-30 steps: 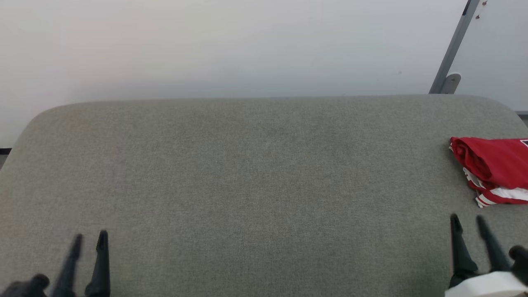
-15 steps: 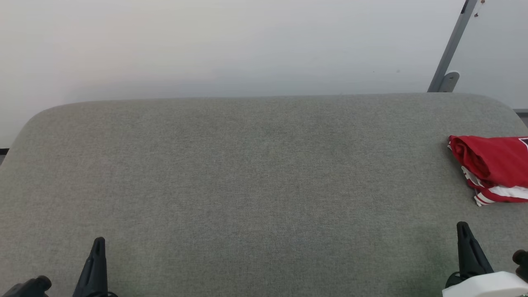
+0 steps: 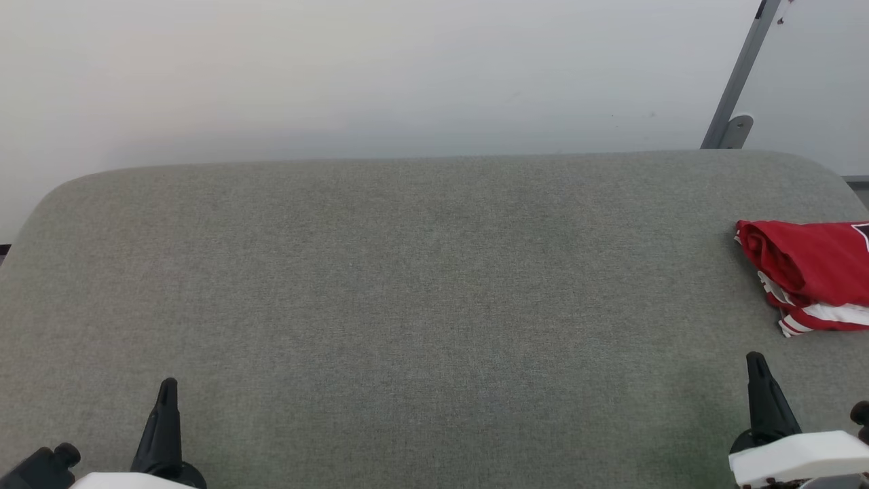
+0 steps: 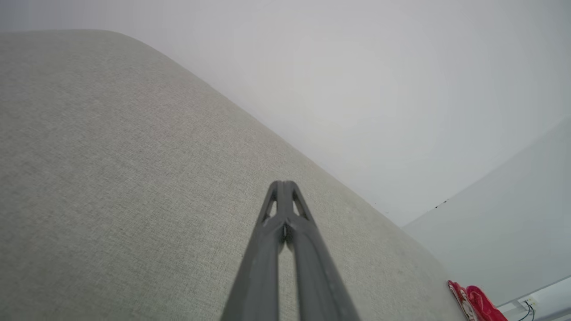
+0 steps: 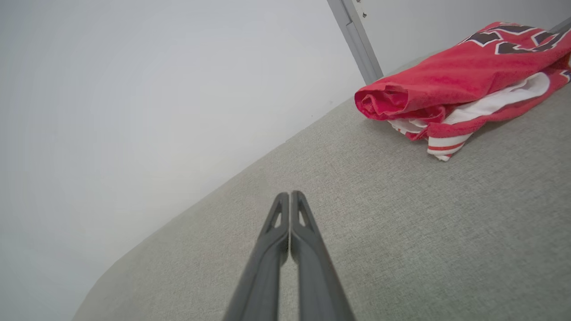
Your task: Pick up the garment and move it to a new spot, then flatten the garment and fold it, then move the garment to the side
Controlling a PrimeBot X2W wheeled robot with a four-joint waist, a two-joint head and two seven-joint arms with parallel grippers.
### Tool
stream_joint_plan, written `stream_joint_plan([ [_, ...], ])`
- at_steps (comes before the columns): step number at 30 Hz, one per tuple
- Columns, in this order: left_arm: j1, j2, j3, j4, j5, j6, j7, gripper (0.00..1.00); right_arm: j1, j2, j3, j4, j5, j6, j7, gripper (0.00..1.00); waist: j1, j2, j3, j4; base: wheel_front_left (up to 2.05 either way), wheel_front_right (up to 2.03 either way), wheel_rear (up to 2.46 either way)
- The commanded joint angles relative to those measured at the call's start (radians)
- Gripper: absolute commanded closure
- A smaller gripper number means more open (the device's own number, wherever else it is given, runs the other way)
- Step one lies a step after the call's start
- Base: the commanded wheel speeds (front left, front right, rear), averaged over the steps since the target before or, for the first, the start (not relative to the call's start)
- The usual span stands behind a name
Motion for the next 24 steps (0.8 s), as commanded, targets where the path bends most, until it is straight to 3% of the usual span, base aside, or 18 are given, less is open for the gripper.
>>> stream_joint_plan([
  [1,-0.032,0.005,0.01,-0.007,-0.029,-0.001,0.008,1.0,-0.028,-0.003,0.001,-0.011,0.036,0.0,0.007,1.0,0.0,-0.0001,0.0,0.0,0.0,0.0,0.0],
  [24,-0.093,-0.042,0.028,0.022,-0.263,-0.002,0.088,1.0,-0.068,0.017,0.004,-0.006,0.312,0.0,0.081,1.0,0.0,-0.0001,0.007,-0.009,0.0,0.0,0.0],
])
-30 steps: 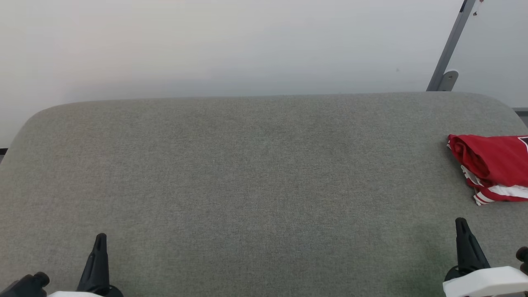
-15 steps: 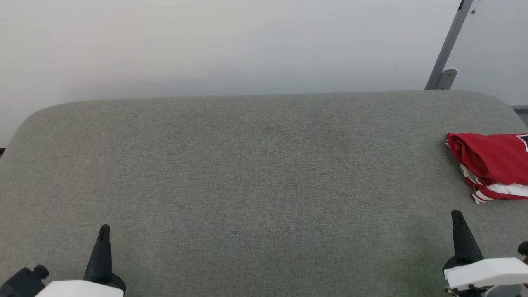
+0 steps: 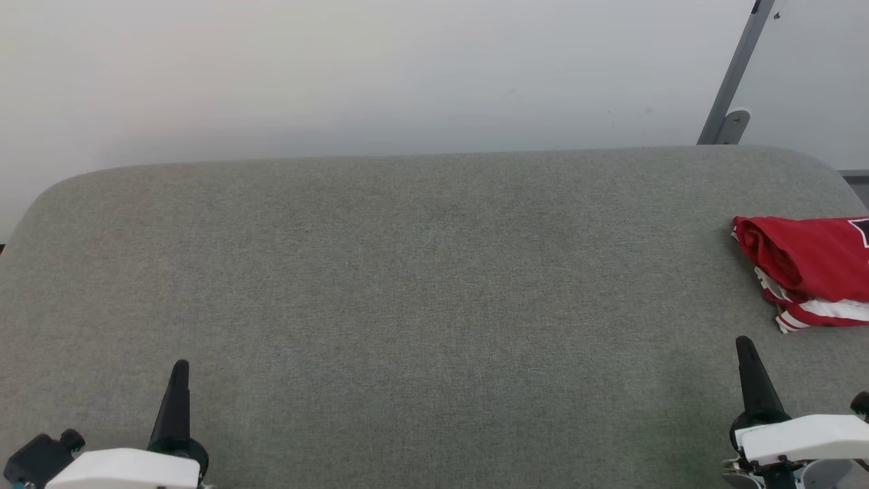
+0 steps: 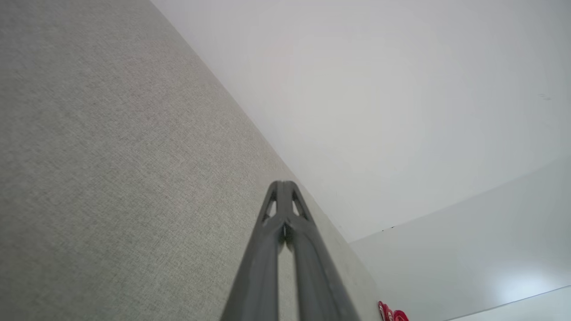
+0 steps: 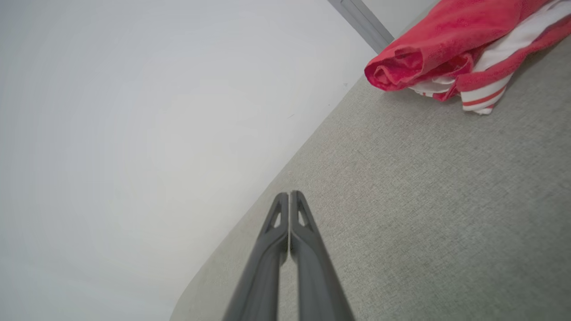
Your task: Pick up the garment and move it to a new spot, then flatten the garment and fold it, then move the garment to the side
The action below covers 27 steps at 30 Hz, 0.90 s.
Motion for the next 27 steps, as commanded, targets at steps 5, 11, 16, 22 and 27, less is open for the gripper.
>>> stream_joint_plan([
  [5,-0.037,-0.005,0.01,-0.003,-0.053,-0.003,0.016,1.0,-0.031,0.003,0.002,-0.005,0.062,0.0,0.016,1.0,0.0,0.0,0.001,-0.002,0.0,0.0,0.0],
  [11,-0.049,-0.015,0.014,0.003,-0.104,-0.003,0.033,1.0,-0.037,0.007,0.002,-0.004,0.12,0.0,0.032,1.0,0.0,0.0,0.003,-0.004,0.0,0.0,0.0],
  [16,-0.062,-0.024,0.017,0.008,-0.142,-0.003,0.047,1.0,-0.046,0.011,0.003,-0.003,0.168,0.0,0.045,1.0,0.0,0.0,0.005,-0.006,0.0,0.0,0.0],
  [22,-0.071,-0.033,0.021,0.014,-0.186,-0.003,0.063,1.0,-0.053,0.014,0.004,-0.002,0.221,0.0,0.058,1.0,0.0,0.0,0.006,-0.008,0.0,0.0,0.0],
  [27,-0.082,-0.039,0.024,0.019,-0.225,-0.004,0.074,1.0,-0.058,0.017,0.004,-0.001,0.264,0.0,0.07,1.0,0.0,0.0,0.008,-0.01,0.0,0.0,0.0],
])
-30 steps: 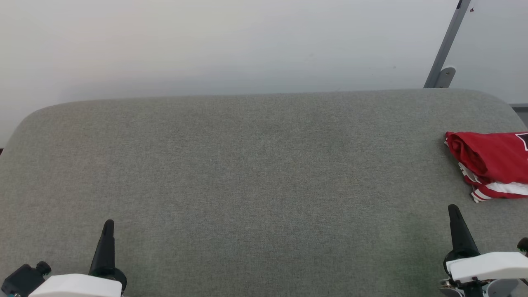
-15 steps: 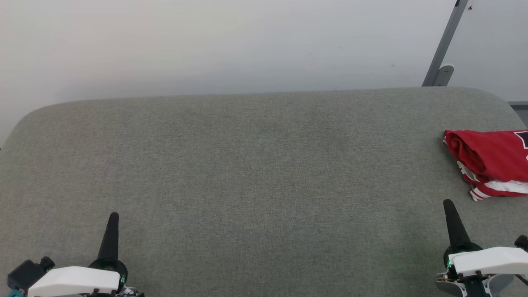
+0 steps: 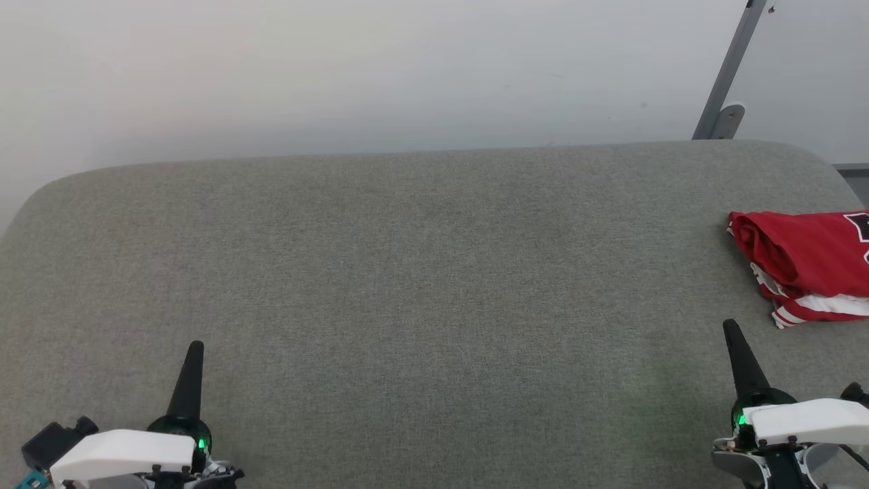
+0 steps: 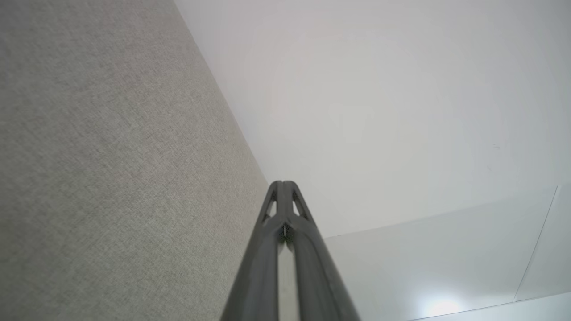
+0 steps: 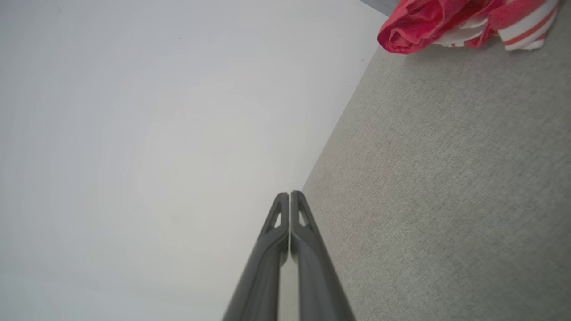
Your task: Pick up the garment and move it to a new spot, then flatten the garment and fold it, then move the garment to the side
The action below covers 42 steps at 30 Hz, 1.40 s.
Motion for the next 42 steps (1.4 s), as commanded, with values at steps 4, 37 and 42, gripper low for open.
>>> stream_joint_plan([
  [4,-0.031,-0.002,0.008,0.0,-0.047,-0.004,0.014,1.0,-0.024,0.003,0.002,-0.001,0.052,0.0,0.014,1.0,0.0,-0.0001,0.001,-0.002,0.0,0.0,0.0],
  [37,-0.083,-0.043,0.024,0.025,-0.239,-0.005,0.082,1.0,-0.054,0.021,0.004,0.004,0.279,0.0,0.074,1.0,0.0,-0.0001,0.011,-0.014,0.0,0.0,0.0],
  [42,-0.086,-0.049,0.026,0.029,-0.268,-0.005,0.091,1.0,-0.059,0.023,0.005,0.005,0.311,0.0,0.082,1.0,0.0,-0.0001,0.012,-0.016,0.0,0.0,0.0],
])
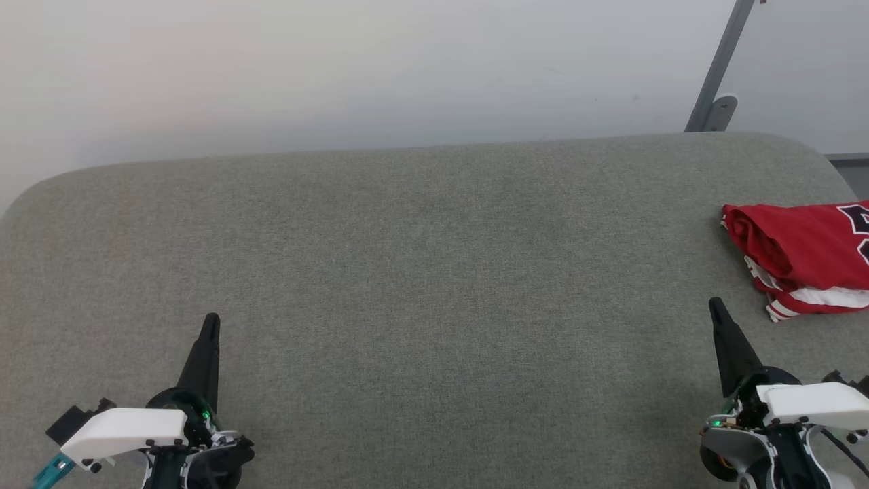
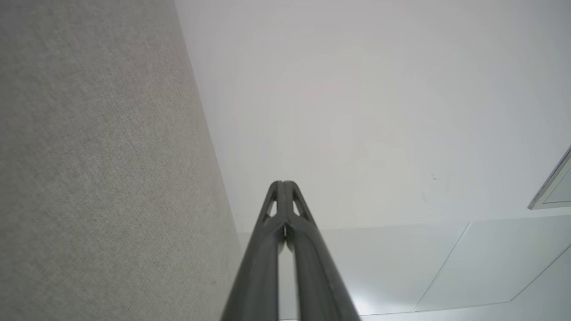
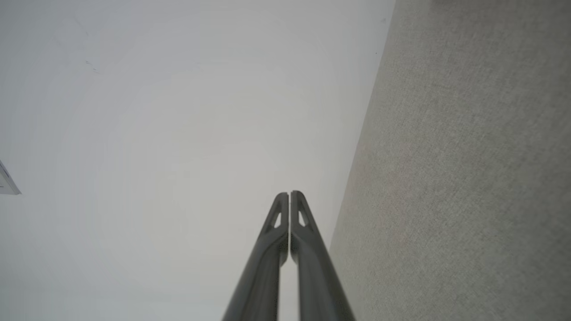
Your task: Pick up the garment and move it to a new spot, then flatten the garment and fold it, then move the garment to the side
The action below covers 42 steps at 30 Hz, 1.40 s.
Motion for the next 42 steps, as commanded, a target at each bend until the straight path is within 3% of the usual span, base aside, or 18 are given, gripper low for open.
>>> stream_joint_plan([
  [1,-0.015,-0.004,0.004,0.002,-0.023,-0.005,0.009,1.0,-0.014,0.005,0.001,0.003,0.019,0.0,0.006,1.0,0.0,-0.0001,0.0,-0.001,0.0,0.0,0.0],
  [42,-0.02,-0.008,0.007,0.004,-0.038,-0.006,0.016,1.0,-0.014,0.006,0.002,0.003,0.044,0.0,0.012,1.0,0.0,-0.0001,0.002,-0.002,0.0,0.0,0.0],
])
